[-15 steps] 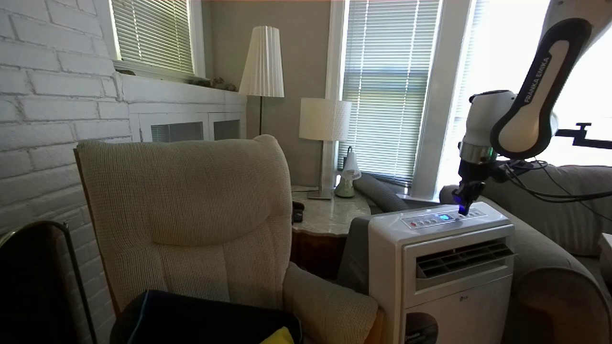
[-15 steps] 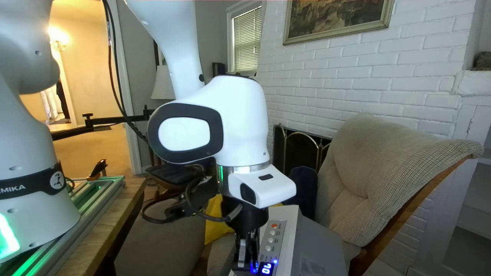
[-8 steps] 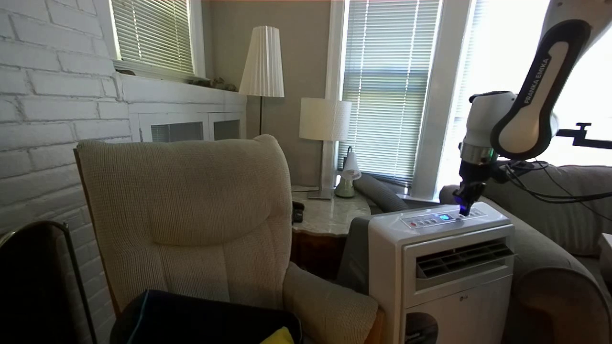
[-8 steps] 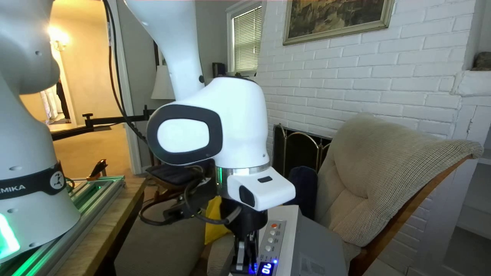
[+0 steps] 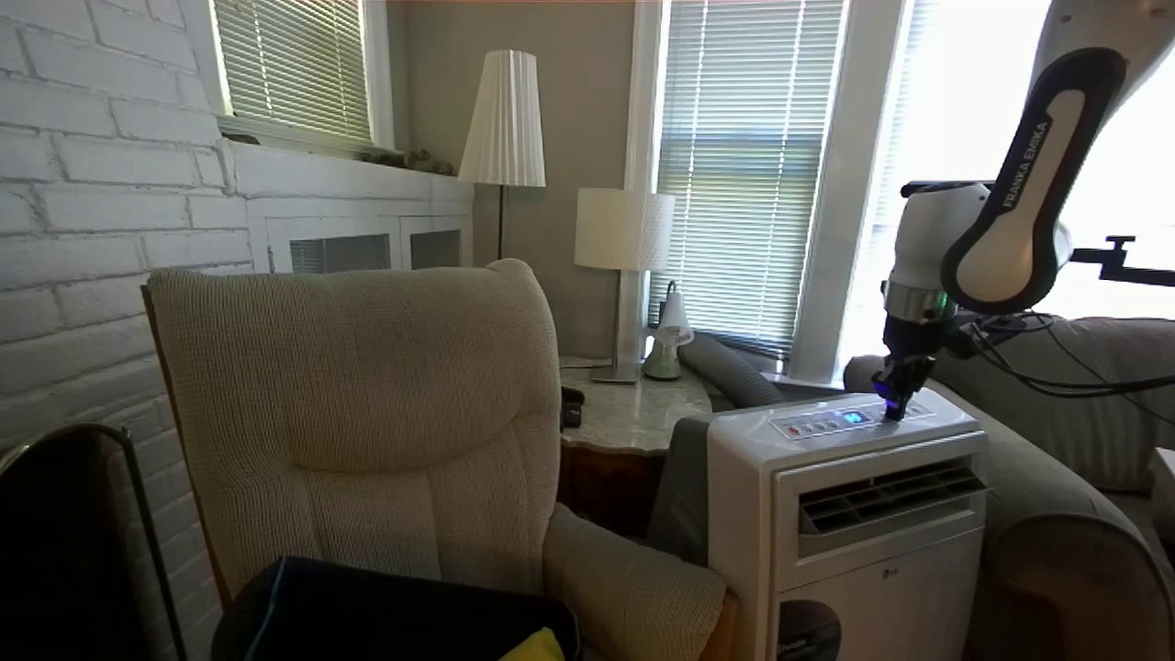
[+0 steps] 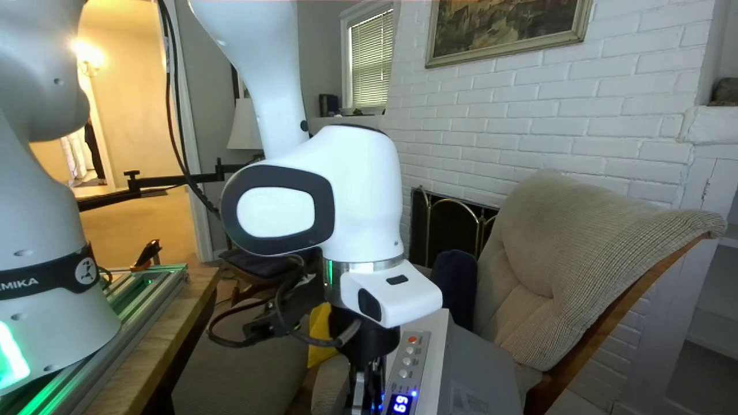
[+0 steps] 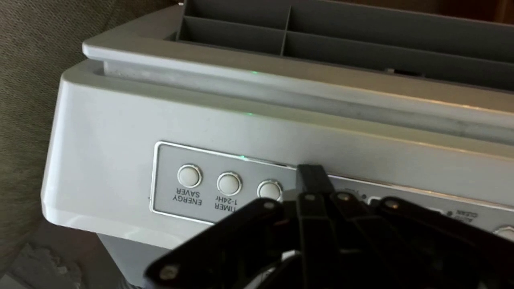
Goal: Turn on the air conditioner, then press some random buttons
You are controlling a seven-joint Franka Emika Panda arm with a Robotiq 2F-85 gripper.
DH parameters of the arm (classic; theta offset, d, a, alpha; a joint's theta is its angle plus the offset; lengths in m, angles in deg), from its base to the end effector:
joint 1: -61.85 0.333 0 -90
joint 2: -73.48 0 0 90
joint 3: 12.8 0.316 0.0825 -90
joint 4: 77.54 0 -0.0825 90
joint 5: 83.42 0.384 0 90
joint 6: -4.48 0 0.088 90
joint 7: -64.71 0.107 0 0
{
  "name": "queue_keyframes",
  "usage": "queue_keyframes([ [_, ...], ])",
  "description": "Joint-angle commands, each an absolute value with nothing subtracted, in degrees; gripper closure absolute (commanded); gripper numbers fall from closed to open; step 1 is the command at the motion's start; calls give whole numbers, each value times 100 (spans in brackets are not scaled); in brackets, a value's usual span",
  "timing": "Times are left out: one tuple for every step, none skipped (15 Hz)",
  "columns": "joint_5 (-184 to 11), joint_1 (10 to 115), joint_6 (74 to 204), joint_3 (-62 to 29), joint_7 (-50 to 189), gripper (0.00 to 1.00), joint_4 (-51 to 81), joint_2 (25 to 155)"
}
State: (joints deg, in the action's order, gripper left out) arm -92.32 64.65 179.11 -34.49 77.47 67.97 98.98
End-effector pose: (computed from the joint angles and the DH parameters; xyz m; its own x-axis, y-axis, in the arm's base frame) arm 0.4259 -0.1516 0.1281 0.9350 -0.3396 0.1024 -0.3528 -0.9207 0.1667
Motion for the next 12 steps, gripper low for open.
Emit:
queue_keyframes([
  [-9099, 6545, 17910, -3510, 7578, 100, 6646, 10140],
  [-9093, 6548, 17828, -3487, 7565, 100, 6700, 10014],
  [-9112, 6626, 17824, -3554, 7605, 100, 6744, 9924],
  [-9130, 6716, 17767, -3623, 7642, 100, 6823, 9779],
  [-9154, 6829, 17656, -3720, 7685, 100, 6864, 9688],
  [-9181, 6926, 17544, -3797, 7698, 100, 6915, 9561],
  [-9223, 7071, 17488, -3916, 7759, 74, 6977, 9445],
  [-9290, 7215, 17391, -4043, 7819, 73, 7020, 9322],
  [-9368, 7375, 17319, -4185, 7900, 68, 7061, 9190],
  [-9443, 7505, 17225, -4296, 7984, 60, 7105, 9028],
  [-9541, 7654, 17200, -4443, 8117, 54, 7115, 8919],
  [-9639, 7773, 17026, -4548, 8225, 46, 7126, 8768],
])
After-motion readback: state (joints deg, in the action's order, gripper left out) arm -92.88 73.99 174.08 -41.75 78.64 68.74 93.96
